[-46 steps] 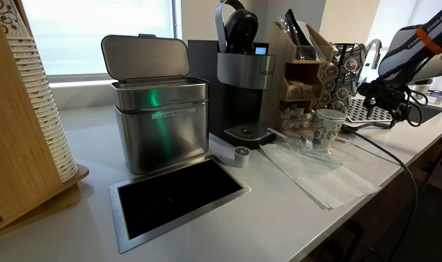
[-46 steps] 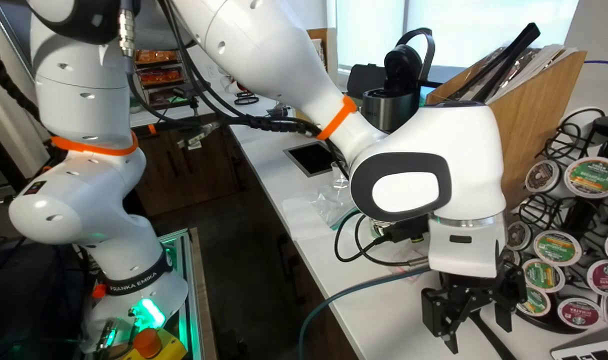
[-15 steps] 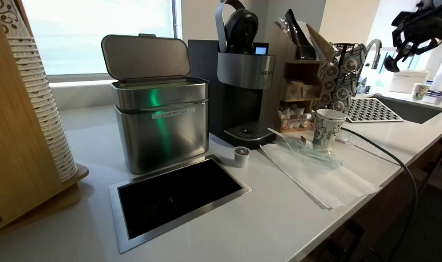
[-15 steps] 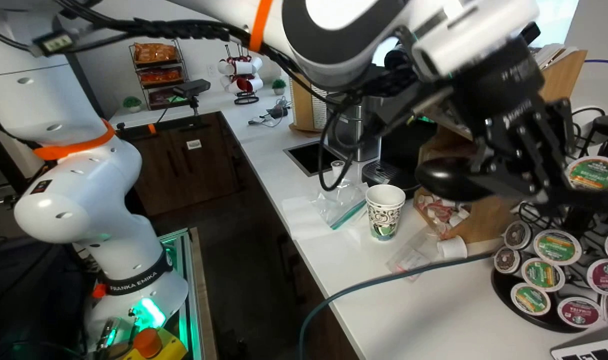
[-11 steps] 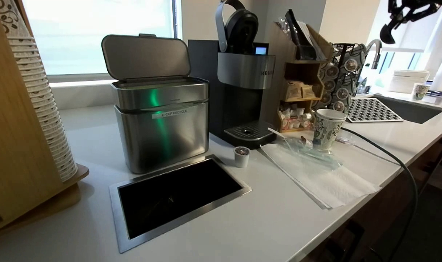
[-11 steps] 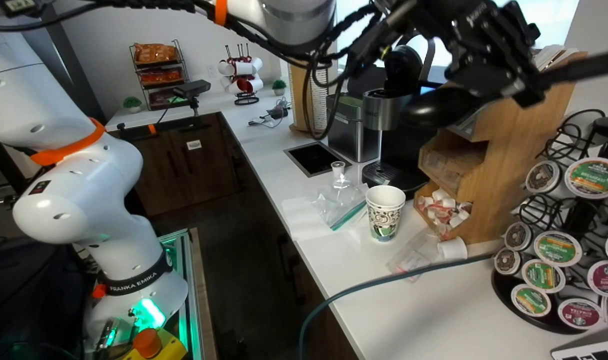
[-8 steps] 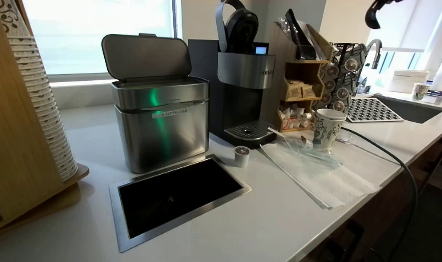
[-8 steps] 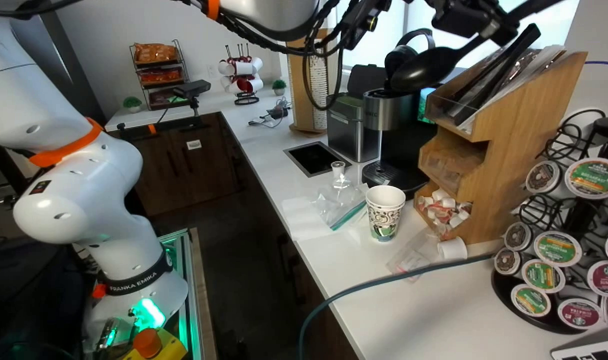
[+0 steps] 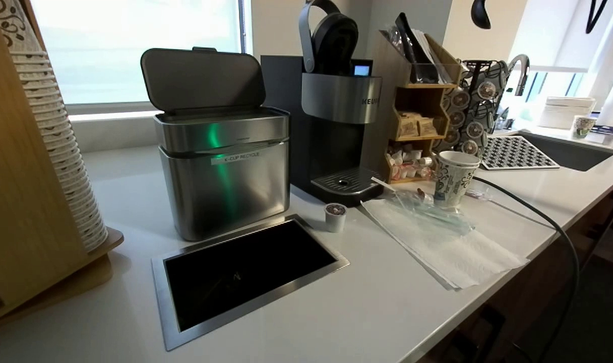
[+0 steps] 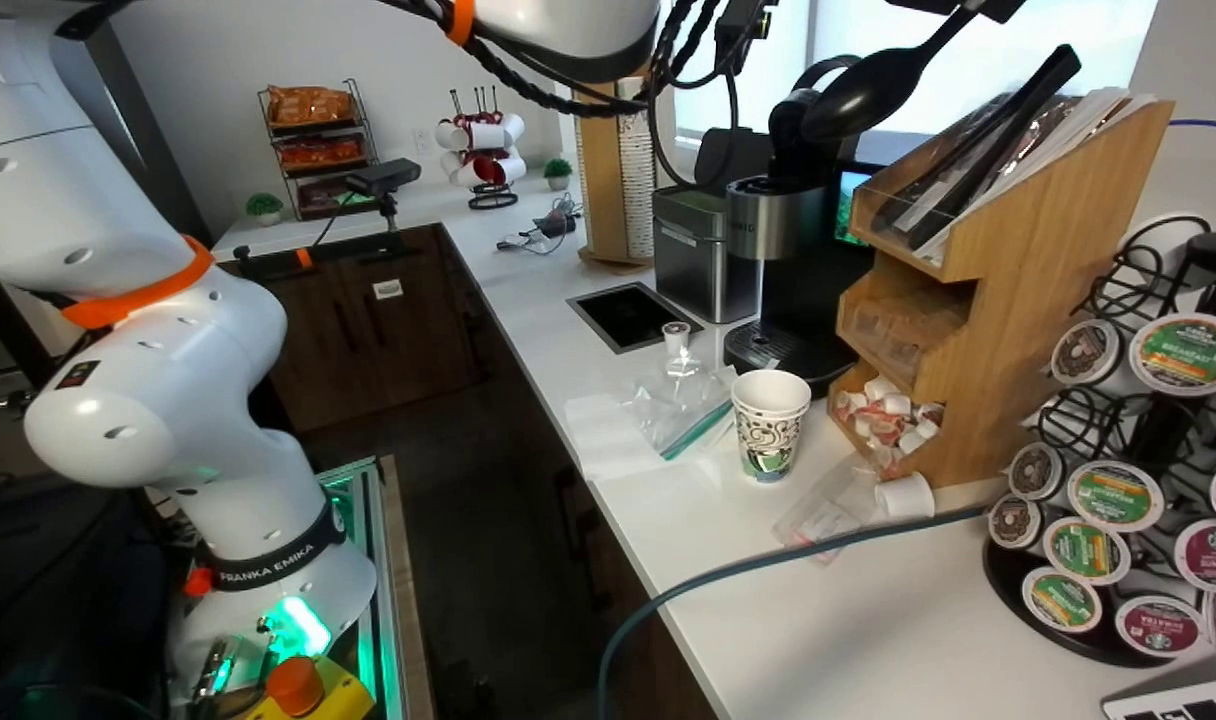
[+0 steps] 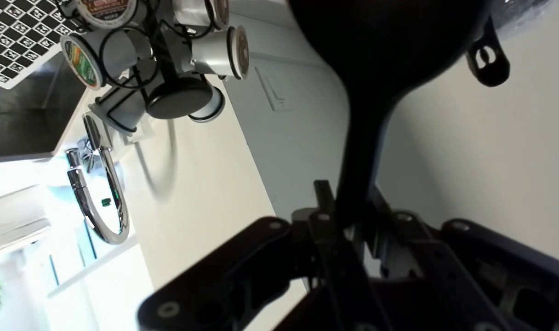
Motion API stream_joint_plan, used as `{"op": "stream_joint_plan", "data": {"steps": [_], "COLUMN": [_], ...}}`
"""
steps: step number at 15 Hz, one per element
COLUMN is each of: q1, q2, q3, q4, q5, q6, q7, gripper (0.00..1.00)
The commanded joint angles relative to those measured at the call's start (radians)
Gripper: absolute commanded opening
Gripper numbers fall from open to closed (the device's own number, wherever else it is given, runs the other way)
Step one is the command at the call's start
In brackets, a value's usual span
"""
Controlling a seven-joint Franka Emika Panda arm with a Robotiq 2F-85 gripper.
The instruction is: Put the black ladle on top of the wooden stand.
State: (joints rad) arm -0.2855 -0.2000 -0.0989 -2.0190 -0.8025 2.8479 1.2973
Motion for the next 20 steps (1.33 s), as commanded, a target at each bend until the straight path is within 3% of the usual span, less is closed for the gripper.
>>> {"op": "stream_joint_plan", "data": {"steps": [1,6,9,10,15,16,18,19,20], "q1": [-0.008,0.017,0.025,0.065,0.067,-0.034,-0.064,0.013,0.008], "q2": [0.032,0.226,0.313,0.329,0.398,0.408,0.423,0.42,0.42], "q3": [0.003,0.04,0.052,0.017,0.014,0.116,0.131,0.059,0.057], "q4": [0.027,0.228,0.285,0.283,0.27,0.284,0.309,0.29,0.298], "q5": [-0.041,-0.132,-0.046,0.0,0.17,0.11,0.114,0.297,0.348], "q6": [0.058,0.22,0.296,0.323,0.462,0.464,0.476,0.497,0.501], "q7": [0.004,-0.075,-0.292,-0.385,-0.763,-0.747,-0.781,-0.935,-0.965], "gripper": [0.05,0.05,0.05,0.05,0.05,0.05,0.05,0.05,0.05]}}
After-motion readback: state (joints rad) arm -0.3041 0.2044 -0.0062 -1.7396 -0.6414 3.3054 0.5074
